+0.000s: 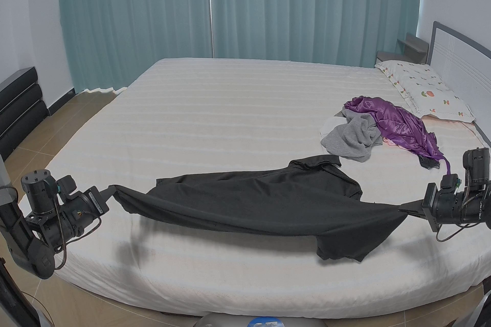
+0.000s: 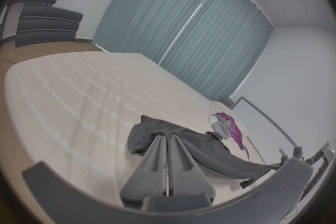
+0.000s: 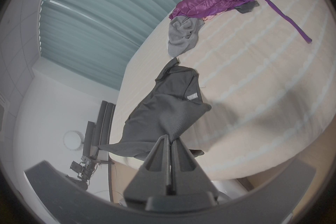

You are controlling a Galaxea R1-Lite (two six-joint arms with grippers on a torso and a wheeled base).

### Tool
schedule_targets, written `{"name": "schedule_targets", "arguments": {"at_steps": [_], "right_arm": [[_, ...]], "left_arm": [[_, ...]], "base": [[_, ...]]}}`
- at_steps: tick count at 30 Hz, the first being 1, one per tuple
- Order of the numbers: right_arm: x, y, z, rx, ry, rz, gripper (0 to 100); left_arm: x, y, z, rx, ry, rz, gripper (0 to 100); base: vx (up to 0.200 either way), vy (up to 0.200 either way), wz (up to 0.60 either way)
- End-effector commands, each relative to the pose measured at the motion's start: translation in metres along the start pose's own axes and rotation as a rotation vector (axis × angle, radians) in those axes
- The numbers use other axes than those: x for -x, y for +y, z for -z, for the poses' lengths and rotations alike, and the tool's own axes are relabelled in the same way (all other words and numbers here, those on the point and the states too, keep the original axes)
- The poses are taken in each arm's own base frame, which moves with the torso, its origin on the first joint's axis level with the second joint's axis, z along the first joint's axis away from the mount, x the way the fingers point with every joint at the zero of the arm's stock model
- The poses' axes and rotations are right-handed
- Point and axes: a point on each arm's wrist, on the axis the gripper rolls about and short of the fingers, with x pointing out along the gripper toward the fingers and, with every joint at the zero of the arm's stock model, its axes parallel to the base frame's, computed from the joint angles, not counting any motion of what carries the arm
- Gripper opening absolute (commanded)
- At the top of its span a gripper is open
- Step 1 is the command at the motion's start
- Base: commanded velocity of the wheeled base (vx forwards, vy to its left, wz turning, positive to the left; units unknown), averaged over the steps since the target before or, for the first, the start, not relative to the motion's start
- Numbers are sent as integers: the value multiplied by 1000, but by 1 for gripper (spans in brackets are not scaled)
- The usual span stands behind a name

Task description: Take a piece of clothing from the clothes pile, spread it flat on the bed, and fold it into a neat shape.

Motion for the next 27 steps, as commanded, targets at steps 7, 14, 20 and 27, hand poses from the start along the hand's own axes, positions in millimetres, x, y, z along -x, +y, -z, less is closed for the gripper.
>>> {"name": "schedule_targets", "arguments": {"at_steps": [7, 14, 20, 27], "right_arm": [[31, 11, 18, 46, 49, 15, 0], [31, 0, 30, 108, 149, 84, 0], [27, -6, 35, 122, 225, 125, 0], [18, -15, 38, 176, 277, 203, 0]], "left_arm": [[32, 3, 25, -70, 99, -50, 0], [40, 5, 34, -73, 145, -72, 0], [46, 5, 41, -99, 230, -100, 0], [54, 9, 52, -165, 358, -132, 0]], "base": [[0, 0, 0], [0, 0, 0], [0, 0, 0], [0, 0, 0]]}}
